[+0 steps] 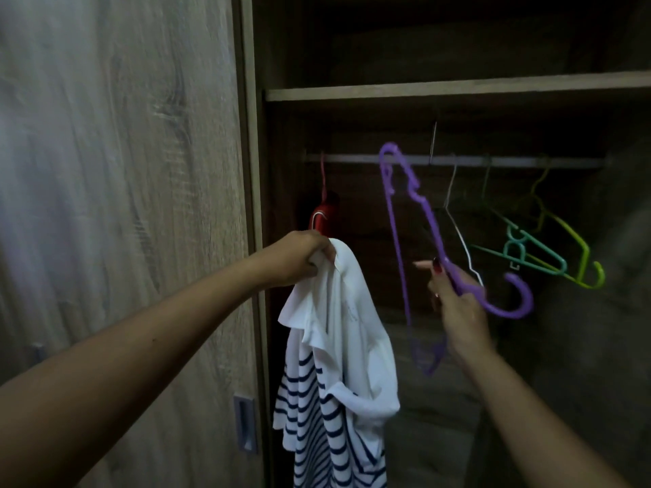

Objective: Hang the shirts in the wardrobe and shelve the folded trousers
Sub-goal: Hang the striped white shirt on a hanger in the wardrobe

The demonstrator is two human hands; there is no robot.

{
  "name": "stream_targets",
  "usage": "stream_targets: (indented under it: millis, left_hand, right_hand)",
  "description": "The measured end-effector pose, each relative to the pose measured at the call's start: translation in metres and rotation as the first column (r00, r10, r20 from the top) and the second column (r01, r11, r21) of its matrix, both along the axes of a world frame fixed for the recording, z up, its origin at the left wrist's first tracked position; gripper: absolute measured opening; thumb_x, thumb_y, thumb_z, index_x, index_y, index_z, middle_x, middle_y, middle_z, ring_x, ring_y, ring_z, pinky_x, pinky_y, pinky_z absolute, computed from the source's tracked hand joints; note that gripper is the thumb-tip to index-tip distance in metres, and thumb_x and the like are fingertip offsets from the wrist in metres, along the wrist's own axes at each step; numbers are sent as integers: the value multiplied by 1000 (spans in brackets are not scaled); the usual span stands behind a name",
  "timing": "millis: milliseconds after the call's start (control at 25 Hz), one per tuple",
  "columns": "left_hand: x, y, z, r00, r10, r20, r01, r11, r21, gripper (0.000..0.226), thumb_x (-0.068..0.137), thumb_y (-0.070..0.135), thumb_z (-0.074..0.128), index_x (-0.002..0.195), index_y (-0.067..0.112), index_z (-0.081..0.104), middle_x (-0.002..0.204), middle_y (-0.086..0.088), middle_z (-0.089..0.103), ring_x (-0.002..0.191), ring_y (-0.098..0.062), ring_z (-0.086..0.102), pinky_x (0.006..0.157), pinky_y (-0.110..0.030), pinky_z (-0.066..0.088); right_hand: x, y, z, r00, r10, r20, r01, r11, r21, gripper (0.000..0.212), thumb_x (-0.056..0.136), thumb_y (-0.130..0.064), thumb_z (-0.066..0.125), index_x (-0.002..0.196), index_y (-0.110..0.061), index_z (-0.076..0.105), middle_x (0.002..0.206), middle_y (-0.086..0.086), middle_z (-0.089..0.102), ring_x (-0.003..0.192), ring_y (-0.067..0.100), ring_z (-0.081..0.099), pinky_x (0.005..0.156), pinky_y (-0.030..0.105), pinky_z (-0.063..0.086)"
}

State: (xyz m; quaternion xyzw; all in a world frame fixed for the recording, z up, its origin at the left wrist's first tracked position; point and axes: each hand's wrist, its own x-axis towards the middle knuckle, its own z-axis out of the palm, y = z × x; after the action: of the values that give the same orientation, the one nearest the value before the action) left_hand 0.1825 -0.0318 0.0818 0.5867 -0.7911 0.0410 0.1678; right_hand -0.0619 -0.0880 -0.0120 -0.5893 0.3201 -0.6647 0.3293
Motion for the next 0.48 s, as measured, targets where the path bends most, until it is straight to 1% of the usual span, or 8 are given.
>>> stream_targets:
  millis: [40, 80, 160, 200, 240, 320, 400, 480]
  left_hand:
    - [-3, 1, 1, 1000, -6, -22, 7, 1000, 25, 40, 87, -2, 55, 122, 17, 58, 132, -3, 47, 125, -18, 43, 93, -23, 39]
    - [-5, 2, 1, 998, -16, -57, 19, 998, 54, 41, 87, -3, 54, 122, 17, 57, 132, -2, 46, 125, -18, 43, 93, -24, 40]
    - [-10, 6, 2, 984, -36, -175, 57, 992, 116, 42, 87, -5, 52, 122, 17, 57, 128, 2, 43, 123, -18, 42, 92, -27, 43]
    - [-11, 9, 3, 966, -41, -254, 83, 984, 155, 42, 87, -5, 51, 122, 18, 57, 128, 4, 42, 123, -18, 43, 93, -29, 46]
    - [-12, 12, 4, 943, -47, -330, 115, 975, 190, 42, 87, -5, 51, 121, 19, 57, 129, 4, 42, 122, -19, 44, 95, -33, 49]
    - [-12, 18, 9, 892, -53, -450, 169, 960, 223, 42, 88, -4, 51, 121, 20, 56, 130, -1, 44, 118, -22, 50, 94, -41, 53]
    - [-4, 24, 15, 843, -47, -536, 191, 957, 216, 40, 88, -5, 51, 118, 22, 56, 124, -2, 50, 112, -22, 55, 87, -38, 56]
    - [15, 29, 21, 806, -27, -591, 189, 959, 214, 40, 88, -5, 52, 113, 25, 59, 120, -2, 53, 109, -24, 58, 79, -35, 56]
  right_hand:
    - [0, 14, 14, 991, 84, 107, -86, 996, 12, 29, 93, -35, 50, 80, -25, 74, 55, -12, 51, 49, 0, 45, 48, 12, 36]
    - [1, 24, 27, 964, 177, 198, -184, 983, 19, 39, 89, -46, 47, 73, -23, 74, 47, -11, 46, 45, 2, 38, 44, 14, 30]
    - [7, 41, 47, 892, 323, 316, -347, 938, 21, 59, 79, -63, 37, 60, -19, 72, 41, -10, 43, 45, 6, 34, 46, 20, 27]
    - [12, 45, 50, 870, 362, 336, -392, 920, 25, 64, 78, -66, 34, 55, -18, 70, 41, -8, 44, 46, 8, 35, 47, 21, 27]
    - [18, 44, 49, 868, 376, 326, -408, 913, 32, 67, 81, -66, 33, 52, -17, 69, 41, -6, 45, 47, 10, 35, 48, 22, 27]
    - [28, 35, 32, 889, 386, 246, -410, 910, 55, 67, 90, -57, 36, 50, -15, 68, 42, 1, 42, 46, 12, 33, 49, 24, 26]
    - [29, 20, 3, 927, 362, 100, -372, 922, 110, 63, 94, -45, 37, 49, -14, 71, 39, -1, 38, 42, 11, 31, 49, 21, 27]
    - [16, 5, -23, 948, 303, -95, -280, 939, 202, 63, 97, -32, 41, 44, -15, 70, 33, -6, 40, 37, 6, 35, 49, 21, 30]
